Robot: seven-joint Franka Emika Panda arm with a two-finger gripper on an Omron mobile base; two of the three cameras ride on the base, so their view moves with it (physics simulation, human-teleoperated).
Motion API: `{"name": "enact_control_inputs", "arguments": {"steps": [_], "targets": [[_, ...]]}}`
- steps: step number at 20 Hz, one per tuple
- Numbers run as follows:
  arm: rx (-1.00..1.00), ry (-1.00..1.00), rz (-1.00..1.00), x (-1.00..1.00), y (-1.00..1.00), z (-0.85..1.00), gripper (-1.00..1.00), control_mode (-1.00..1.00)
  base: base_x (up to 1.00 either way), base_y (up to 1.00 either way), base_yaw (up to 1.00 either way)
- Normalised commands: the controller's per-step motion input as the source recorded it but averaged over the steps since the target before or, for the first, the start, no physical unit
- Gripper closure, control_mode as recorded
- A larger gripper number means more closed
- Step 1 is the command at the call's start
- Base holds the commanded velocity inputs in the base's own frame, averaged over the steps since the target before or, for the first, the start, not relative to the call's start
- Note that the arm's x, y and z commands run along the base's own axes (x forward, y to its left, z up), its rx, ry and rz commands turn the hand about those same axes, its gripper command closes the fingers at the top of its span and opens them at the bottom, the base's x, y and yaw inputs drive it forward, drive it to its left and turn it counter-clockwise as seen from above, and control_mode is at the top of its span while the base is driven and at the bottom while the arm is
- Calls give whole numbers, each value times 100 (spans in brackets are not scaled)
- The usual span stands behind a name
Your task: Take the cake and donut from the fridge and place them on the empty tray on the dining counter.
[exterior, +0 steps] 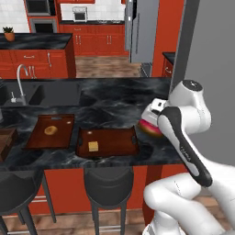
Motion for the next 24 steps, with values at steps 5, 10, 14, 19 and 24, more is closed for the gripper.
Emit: {"name": "enact_control_inputs", "arguments": {"steps": [5, 10, 14, 19, 24], "targets": [[0, 15, 1, 58, 6, -23, 100, -100, 0, 0, 0], [-3, 22, 1, 58, 17, -35, 100, -100, 0, 0, 0], [-13, 28, 0, 56, 47, -47, 100, -100, 0, 0, 0], [-6, 21, 0, 66, 22, -40, 100, -100, 0, 0, 0], [0, 7, 1, 73, 2, -34, 100, -100, 0, 0, 0]]}}
